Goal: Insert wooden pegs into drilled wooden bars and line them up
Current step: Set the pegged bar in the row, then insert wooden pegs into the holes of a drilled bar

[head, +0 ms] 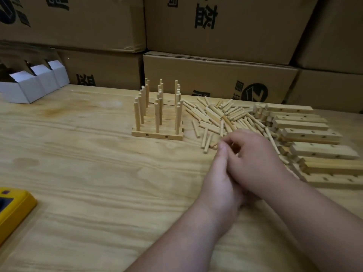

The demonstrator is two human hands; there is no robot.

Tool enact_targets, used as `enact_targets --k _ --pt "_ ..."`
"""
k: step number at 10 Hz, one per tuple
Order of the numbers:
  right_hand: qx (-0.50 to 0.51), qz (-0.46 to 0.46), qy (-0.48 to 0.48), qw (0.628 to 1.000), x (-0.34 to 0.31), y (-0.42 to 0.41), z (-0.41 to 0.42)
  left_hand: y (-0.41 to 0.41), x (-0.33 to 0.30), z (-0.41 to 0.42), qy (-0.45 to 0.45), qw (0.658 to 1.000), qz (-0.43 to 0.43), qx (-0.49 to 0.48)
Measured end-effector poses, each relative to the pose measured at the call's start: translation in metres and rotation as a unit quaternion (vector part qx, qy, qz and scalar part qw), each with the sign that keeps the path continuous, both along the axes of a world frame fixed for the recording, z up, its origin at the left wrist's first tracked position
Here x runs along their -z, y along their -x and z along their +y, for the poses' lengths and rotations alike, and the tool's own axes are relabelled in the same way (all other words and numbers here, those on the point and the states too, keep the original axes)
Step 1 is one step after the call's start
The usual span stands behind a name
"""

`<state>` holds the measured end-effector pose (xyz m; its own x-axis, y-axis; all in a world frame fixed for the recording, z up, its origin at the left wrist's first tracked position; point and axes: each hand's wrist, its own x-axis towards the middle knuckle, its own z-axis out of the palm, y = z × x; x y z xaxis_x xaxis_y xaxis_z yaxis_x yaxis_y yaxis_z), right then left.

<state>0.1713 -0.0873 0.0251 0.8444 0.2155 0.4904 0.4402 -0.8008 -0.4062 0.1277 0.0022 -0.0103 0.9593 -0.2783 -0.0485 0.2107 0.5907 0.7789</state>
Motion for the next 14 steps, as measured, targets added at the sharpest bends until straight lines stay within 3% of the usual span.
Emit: enact_targets --k 1,2,3,5,7,9,10,12,13,14 --pt "-0.009 -0.017 -0.013 1.0 0.015 0.051 -0.041 0.0 0.003 0.002 -0.092 0.996 -0.01 0.01" --pt "0.042 -0.024 -0.043 0.998 0.028 0.067 -0.071 0.0 0.005 -0.001 -0.12 0.992 -0.043 0.002" --pt "0.107 -0.035 -0.06 0.992 0.026 0.063 -0.076 0.004 -0.001 -0.007 -0.121 0.99 -0.068 -0.016" --pt "0.13 -0.014 -0.05 0.99 0.029 0.058 -0.072 0.009 0.002 -0.012 -0.14 0.974 -0.149 -0.102" --pt "0.197 0.044 -0.04 0.979 0.023 0.05 -0.09 0.016 -0.001 -0.015 -0.183 0.949 -0.164 -0.195" --pt "0.15 0.049 -0.05 0.986 0.023 0.06 -0.081 0.029 -0.003 -0.012 -0.211 0.925 -0.156 -0.275" --pt "0.095 0.033 -0.077 0.992 0.017 0.056 -0.084 0.032 -0.001 -0.006 -0.232 0.898 -0.153 -0.342" --pt "0.067 0.05 -0.025 0.996 0.008 0.029 -0.122 0.014 -0.002 0.017 -0.532 0.722 -0.21 -0.389" --pt "0.075 0.105 0.083 0.988 0.012 0.029 -0.127 0.004 -0.001 0.021 -0.55 0.742 -0.163 -0.347" --pt "0.085 0.129 0.153 0.976 0.016 0.03 -0.129 0.005 0.004 0.019 -0.552 0.752 -0.181 -0.312"
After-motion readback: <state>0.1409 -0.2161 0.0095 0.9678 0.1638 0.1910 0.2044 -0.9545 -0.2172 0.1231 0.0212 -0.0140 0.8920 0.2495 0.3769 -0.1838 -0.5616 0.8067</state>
